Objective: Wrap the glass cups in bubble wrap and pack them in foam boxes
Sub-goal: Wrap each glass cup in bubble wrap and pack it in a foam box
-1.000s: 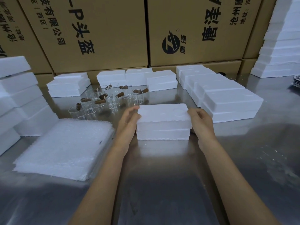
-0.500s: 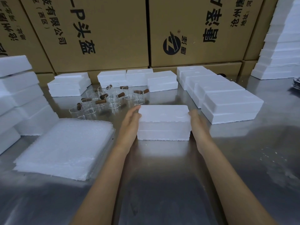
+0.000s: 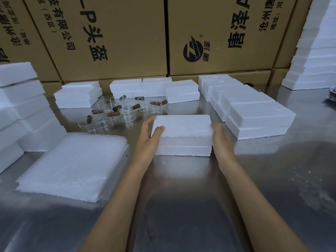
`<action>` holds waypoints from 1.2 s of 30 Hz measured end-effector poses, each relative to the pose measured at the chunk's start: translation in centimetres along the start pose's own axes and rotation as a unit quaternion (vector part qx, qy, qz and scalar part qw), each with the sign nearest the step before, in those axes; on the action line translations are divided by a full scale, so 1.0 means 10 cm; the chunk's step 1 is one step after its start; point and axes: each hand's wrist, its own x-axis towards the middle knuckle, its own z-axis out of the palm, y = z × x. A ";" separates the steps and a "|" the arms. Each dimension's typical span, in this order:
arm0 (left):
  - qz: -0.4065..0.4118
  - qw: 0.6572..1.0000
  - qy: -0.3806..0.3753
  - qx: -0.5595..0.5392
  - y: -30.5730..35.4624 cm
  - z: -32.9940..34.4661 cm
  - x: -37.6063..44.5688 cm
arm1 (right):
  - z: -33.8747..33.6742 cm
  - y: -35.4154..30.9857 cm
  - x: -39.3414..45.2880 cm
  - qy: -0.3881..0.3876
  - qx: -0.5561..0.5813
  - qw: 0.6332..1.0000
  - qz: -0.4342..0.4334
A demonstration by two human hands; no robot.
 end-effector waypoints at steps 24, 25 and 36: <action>0.041 0.970 0.232 -0.052 0.41 -0.25 -0.06 | 0.24 -0.18 -0.32 -0.272 0.171 0.940 0.115; 0.048 0.969 0.240 -0.044 0.43 -0.28 -0.07 | 0.27 -0.19 -0.35 -0.273 0.177 0.939 0.113; 0.121 0.868 0.365 0.314 0.66 -0.77 -0.32 | 0.95 -0.60 -0.73 -0.307 0.089 0.944 0.083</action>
